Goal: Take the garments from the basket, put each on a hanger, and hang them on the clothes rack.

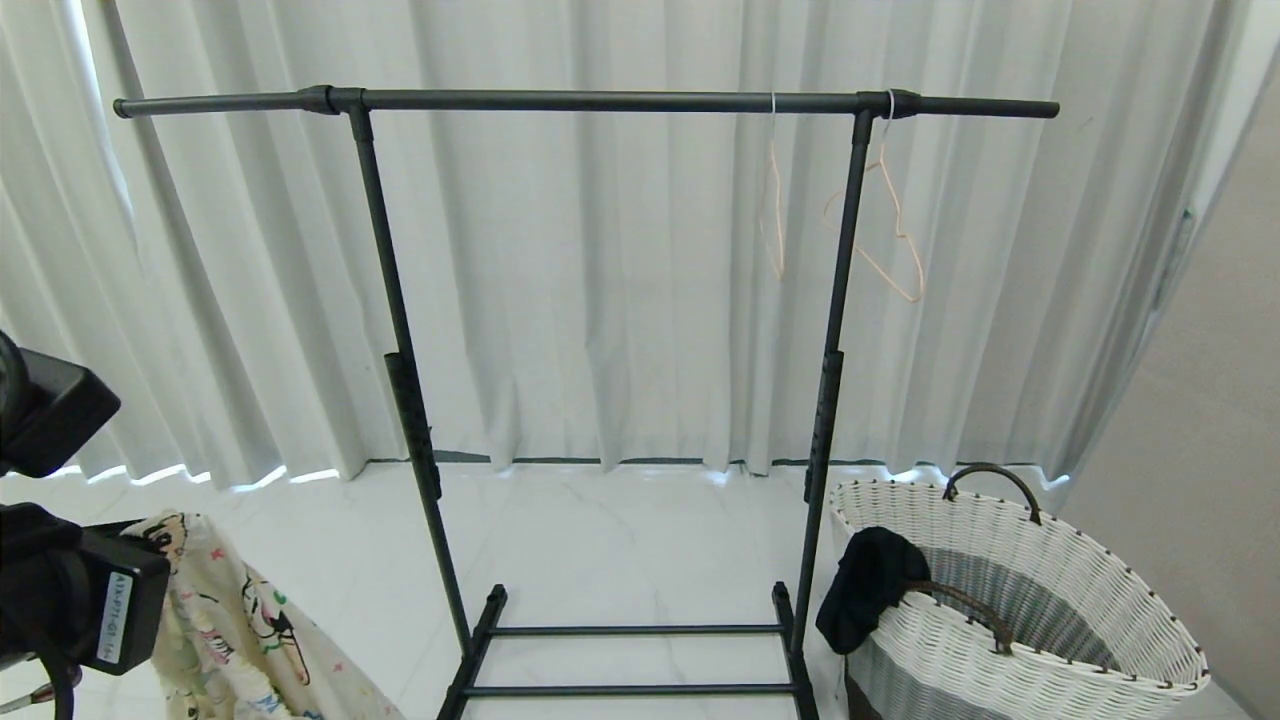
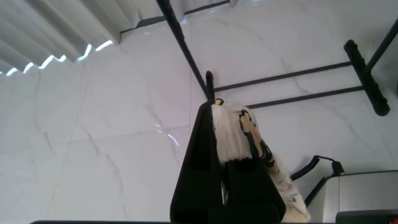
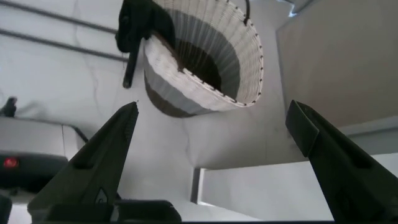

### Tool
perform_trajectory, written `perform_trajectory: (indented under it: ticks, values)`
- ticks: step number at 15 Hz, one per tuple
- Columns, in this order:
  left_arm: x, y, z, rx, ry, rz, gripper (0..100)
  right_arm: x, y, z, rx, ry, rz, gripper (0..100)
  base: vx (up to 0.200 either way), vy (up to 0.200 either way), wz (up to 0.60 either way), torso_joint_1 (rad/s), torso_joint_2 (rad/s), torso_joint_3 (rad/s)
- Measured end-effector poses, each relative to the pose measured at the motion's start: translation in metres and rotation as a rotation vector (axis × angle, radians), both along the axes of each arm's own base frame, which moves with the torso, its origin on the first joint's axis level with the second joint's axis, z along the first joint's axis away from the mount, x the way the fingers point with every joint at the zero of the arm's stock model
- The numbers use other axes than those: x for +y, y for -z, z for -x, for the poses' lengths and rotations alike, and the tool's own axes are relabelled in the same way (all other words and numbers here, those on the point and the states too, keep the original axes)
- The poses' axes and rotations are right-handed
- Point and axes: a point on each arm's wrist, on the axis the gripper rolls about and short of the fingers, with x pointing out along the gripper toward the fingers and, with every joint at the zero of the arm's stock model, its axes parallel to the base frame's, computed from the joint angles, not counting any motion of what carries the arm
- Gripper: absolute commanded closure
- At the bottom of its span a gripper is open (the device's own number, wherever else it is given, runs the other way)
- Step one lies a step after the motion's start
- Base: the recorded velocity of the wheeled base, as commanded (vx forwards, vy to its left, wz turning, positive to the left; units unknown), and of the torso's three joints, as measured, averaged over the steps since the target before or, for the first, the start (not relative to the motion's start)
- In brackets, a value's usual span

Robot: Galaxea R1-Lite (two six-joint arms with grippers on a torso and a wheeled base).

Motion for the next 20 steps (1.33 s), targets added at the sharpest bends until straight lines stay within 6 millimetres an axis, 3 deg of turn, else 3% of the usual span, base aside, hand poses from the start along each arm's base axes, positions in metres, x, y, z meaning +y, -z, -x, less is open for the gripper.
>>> perform_trajectory:
  ticks: [7, 20]
  values:
    - [0.003, 0.005, 0.008, -0.004, -0.014, 0.004, 100, 0.003, 0.000, -0.011, -0.089, 0.005, -0.084, 0, 0.000, 0.000, 0.00, 0.069, -0.21, -0.140]
    - [0.005, 0.006, 0.019, -0.030, -0.011, 0.009, 100, 0.013, -0.008, -0.048, -0.155, 0.082, -0.242, 0, 0.000, 0.000, 0.00, 0.196, -0.48, -0.280]
